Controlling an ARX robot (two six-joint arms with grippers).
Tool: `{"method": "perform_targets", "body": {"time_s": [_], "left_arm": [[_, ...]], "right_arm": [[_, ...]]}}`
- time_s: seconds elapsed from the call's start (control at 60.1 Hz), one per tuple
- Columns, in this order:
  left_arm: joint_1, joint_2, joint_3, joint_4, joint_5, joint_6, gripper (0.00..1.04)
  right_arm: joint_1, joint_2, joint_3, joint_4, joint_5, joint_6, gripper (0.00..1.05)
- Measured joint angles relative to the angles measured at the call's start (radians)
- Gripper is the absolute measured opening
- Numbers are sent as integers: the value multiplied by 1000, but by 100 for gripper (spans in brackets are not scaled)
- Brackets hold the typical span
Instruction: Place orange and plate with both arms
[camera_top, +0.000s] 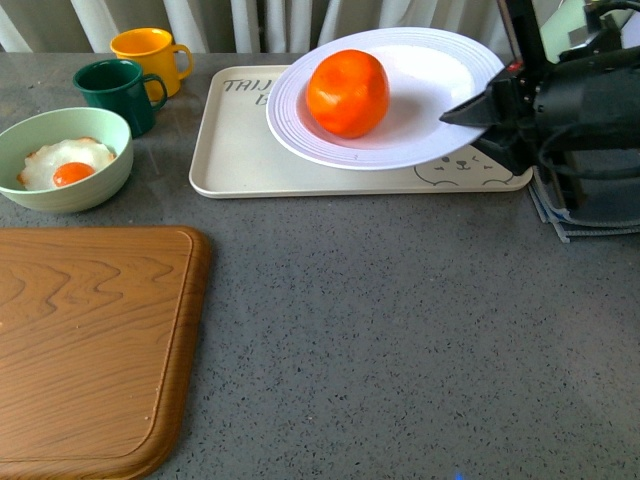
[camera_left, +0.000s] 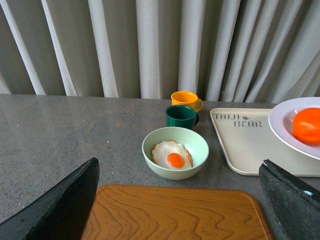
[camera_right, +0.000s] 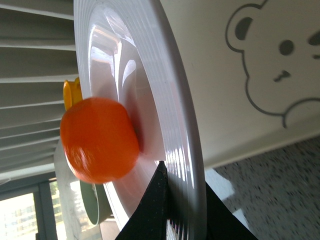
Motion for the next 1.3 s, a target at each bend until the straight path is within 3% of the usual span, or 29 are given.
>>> {"method": "perform_targets", "body": {"time_s": [0.383,0.783,0.916,1.099,1.299], "left_arm": [[0,0,0,0,0,0,96],[0,0,0,0,0,0,96],[0,0,0,0,0,0,96],[0,0,0,0,0,0,96],[0,0,0,0,0,0,96]], "right_arm": [[49,272,299,-74,15,25,3],[58,345,438,-133,23,10,3],[58,348,448,-142,27,-5,21],[55,331,400,-135,31,-60,63],[42,222,266,-100,31,-155,92]]}}
